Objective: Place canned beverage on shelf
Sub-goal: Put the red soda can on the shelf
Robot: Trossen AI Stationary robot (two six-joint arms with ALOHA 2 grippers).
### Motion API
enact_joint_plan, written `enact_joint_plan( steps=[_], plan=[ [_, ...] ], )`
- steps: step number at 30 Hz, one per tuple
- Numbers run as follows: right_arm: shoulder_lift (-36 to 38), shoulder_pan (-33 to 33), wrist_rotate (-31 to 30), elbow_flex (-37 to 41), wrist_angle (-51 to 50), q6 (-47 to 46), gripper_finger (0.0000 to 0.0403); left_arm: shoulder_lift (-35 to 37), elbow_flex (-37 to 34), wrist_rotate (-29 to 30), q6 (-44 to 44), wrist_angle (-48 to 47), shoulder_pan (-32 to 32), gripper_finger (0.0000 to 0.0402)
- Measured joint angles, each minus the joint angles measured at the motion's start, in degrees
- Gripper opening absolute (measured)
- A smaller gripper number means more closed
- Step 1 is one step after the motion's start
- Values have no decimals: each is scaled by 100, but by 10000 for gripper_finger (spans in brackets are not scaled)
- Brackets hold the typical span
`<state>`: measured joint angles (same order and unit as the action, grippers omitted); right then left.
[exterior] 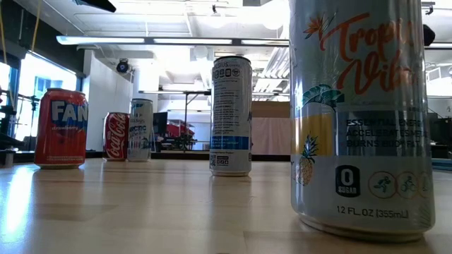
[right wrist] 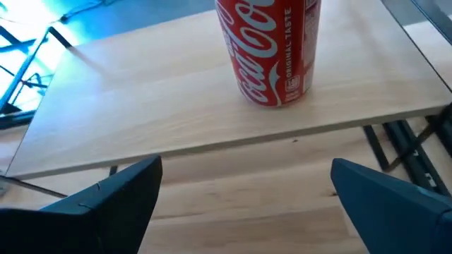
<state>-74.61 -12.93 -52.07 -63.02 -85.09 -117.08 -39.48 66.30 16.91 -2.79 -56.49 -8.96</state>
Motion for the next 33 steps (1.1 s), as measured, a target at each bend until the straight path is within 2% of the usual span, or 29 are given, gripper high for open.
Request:
enact_joint_plan(
  steps=[16,22,33],
  plan=[
    [-48,-21,-380,762,998,-758,399,2,2,0,0,0,1,335],
    [-372,-18,-1282,782,443,-701,399,0,2,0,0,-2,-1,335],
    [-846,351,-1855,782,29,-546,399,2,0,0,0,-2,1,335]
  ],
)
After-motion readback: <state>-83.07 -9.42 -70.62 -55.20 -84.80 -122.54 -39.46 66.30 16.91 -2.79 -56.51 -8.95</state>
